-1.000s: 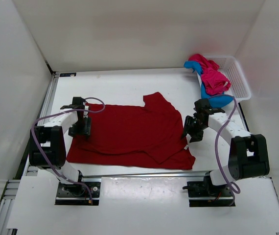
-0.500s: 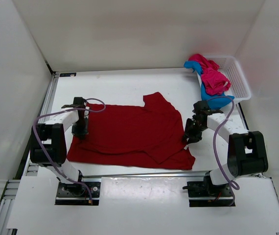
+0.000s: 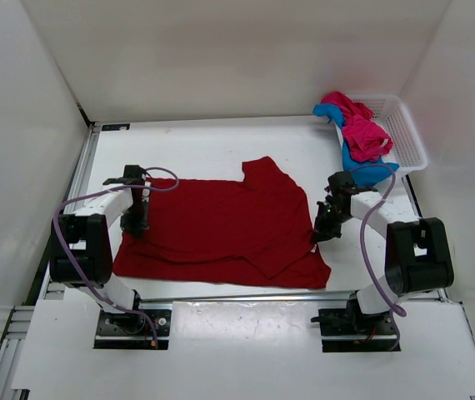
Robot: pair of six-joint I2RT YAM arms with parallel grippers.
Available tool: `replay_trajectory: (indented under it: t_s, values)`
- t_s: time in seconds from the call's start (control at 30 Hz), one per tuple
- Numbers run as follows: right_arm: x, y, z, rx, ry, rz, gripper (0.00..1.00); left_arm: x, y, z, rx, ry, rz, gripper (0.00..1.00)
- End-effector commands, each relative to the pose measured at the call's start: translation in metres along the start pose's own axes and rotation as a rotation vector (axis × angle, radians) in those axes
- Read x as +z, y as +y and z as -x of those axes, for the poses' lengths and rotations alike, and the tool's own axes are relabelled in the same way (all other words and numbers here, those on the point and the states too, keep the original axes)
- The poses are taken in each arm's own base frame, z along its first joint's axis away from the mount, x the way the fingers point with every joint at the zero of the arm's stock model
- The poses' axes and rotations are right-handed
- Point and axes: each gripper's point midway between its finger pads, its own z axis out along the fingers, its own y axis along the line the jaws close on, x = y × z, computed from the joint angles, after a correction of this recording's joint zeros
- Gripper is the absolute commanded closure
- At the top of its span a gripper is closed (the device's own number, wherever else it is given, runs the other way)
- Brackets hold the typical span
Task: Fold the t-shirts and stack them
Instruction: Fold the flattened tshirt in 1/3 of the way
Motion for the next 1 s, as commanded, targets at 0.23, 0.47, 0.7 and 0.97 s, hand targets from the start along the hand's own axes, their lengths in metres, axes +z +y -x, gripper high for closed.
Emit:
replay_trajectory:
  t_s: [0.23, 0.47, 0.7, 0.97]
  values:
    - [-0.054, 0.055, 0.041, -0.033, -0.173, 0.192, 1.00, -0.026, 0.011, 0.010, -0.012, -0.037, 0.024, 0.58]
    - [-0.051, 0.052, 0.039, -0.023, -0.150, 0.173, 1.00, -0.023, -0.002, 0.002, -0.005, -0.006, -0.040, 0.44]
    - [-0.042, 0.043, 0.031, -0.010, -0.128, 0.141, 1.00, -0.031, -0.022, 0.000, 0.011, 0.035, -0.152, 0.52]
    - [-0.040, 0.039, 0.029, -0.025, -0.125, 0.128, 1.00, -0.018, -0.021, -0.017, 0.039, 0.146, -0.116, 0.82]
